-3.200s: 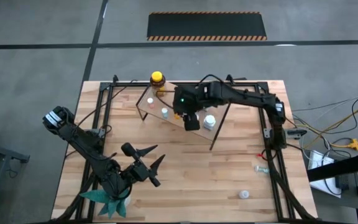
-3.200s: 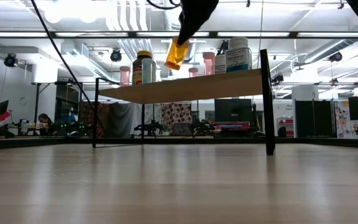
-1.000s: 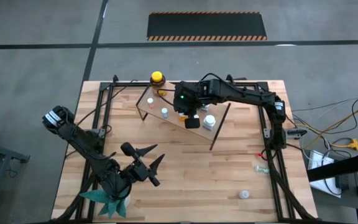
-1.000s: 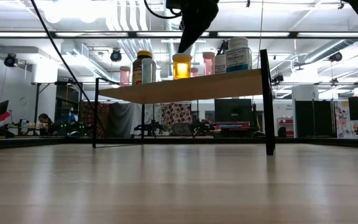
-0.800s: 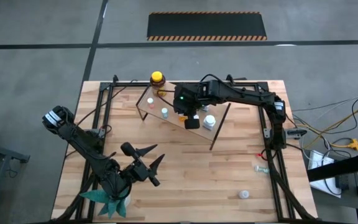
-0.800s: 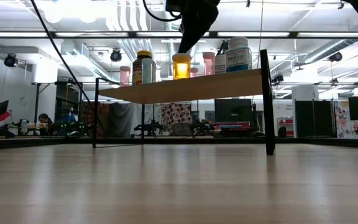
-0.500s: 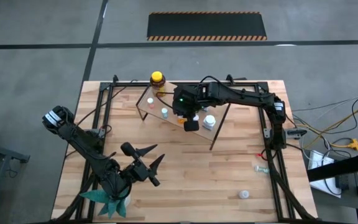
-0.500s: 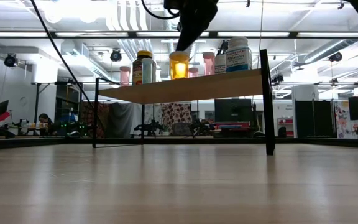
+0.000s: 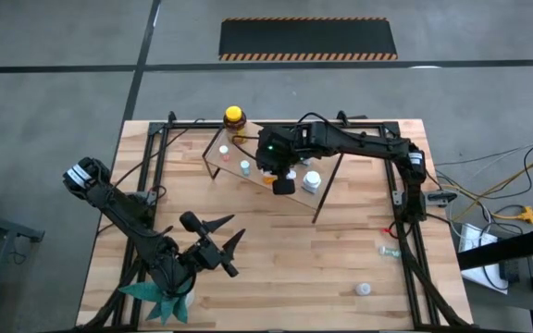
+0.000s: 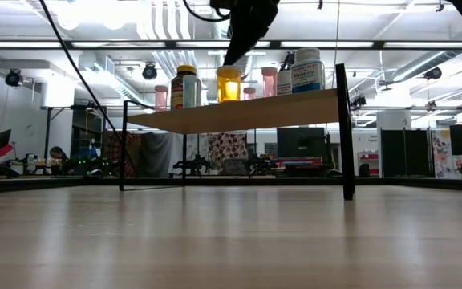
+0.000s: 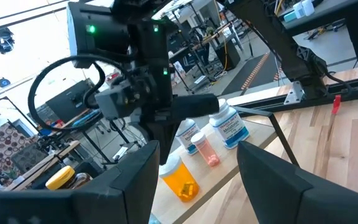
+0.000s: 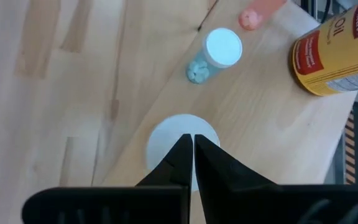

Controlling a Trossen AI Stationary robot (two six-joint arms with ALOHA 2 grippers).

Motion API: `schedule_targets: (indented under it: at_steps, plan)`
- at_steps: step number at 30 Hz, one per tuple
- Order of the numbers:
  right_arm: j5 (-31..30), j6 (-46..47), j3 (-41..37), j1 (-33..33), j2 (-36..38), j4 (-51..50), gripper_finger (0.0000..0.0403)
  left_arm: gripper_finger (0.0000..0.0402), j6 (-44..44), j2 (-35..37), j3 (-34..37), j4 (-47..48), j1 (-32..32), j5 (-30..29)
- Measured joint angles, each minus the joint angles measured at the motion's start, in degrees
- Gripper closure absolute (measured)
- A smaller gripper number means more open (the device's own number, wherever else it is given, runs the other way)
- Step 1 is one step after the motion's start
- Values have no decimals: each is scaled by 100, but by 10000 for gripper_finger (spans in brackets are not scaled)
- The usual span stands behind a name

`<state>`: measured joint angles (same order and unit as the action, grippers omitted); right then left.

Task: Pick and place medicine bottles onto shelf by color
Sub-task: Put the transparent pill bottle on the shelf

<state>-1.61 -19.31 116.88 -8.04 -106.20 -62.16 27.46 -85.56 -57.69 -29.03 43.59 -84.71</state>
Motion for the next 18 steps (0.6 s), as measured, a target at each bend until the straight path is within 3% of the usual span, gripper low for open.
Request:
schedule_targets:
  at_steps: [9, 13, 18]
  plan:
    - [118, 364, -264, 683, 846, -104, 394, 202, -2, 0, 0, -3, 0, 78]
    - [172, 803, -1176, 1404, 1511, 333, 394, 202, -2, 0, -27, -3, 0, 151]
    - [166, 1466, -2873, 2472, 2568, 1332, 394, 202, -9, 0, -46, -8, -2, 162]
